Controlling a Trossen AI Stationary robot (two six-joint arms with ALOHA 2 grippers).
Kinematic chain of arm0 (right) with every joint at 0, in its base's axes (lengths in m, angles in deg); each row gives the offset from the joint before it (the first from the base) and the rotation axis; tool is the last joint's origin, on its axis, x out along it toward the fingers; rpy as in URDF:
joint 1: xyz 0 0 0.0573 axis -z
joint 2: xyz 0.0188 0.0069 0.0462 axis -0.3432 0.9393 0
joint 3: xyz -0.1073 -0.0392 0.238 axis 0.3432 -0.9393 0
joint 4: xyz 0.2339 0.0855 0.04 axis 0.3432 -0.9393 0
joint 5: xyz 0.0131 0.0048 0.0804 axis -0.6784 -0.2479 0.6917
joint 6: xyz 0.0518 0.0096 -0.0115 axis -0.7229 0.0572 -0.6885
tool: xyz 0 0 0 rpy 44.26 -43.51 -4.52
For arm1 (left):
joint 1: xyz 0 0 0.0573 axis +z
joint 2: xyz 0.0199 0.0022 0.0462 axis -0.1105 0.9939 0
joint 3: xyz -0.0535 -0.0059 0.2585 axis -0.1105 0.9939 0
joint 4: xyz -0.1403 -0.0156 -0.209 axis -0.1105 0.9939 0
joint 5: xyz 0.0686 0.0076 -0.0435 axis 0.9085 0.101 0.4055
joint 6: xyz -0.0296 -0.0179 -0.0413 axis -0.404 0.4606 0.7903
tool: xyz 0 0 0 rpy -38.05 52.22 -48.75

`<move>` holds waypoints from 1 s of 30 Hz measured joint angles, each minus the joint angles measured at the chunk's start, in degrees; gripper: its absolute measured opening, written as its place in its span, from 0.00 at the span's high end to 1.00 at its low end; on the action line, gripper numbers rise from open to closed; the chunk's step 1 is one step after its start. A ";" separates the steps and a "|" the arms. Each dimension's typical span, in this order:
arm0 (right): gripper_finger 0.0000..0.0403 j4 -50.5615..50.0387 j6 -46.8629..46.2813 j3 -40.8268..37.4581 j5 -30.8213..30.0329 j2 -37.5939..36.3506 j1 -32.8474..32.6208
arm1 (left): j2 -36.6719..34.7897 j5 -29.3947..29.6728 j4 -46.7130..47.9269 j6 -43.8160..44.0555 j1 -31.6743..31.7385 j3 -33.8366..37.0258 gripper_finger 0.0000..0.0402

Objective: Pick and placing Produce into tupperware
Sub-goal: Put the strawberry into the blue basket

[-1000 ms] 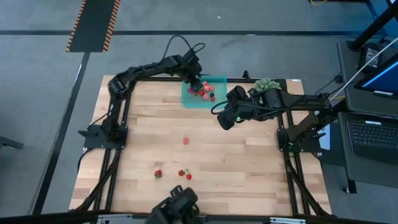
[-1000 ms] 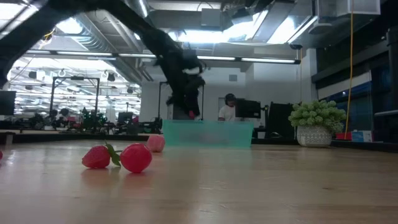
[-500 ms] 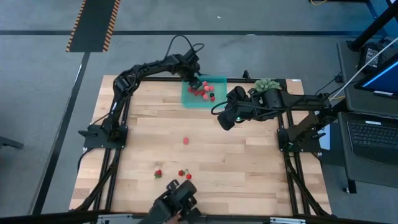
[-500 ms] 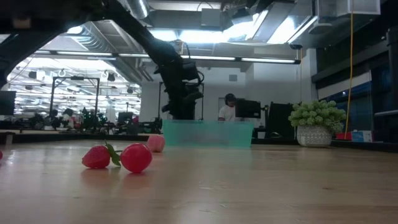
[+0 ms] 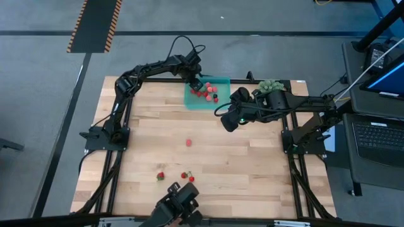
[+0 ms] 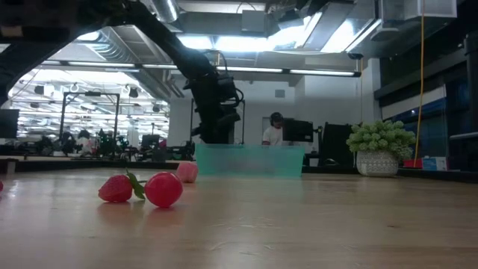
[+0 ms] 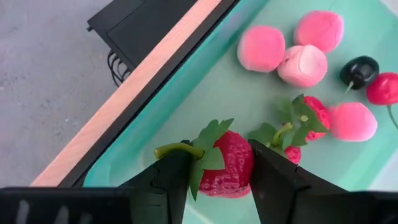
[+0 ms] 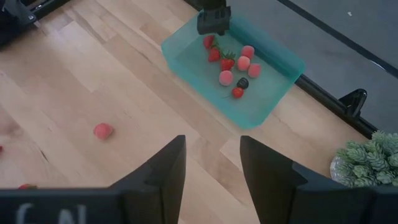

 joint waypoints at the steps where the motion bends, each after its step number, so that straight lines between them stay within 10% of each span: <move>1: 0.62 0.01 0.00 0.00 0.00 0.00 0.00 | 0.00 0.03 0.03 -0.17 -0.19 0.00 0.66; 30: 0.62 0.47 -0.26 -0.02 0.85 0.00 0.02 | 0.52 2.43 2.95 -4.24 -2.11 0.07 0.51</move>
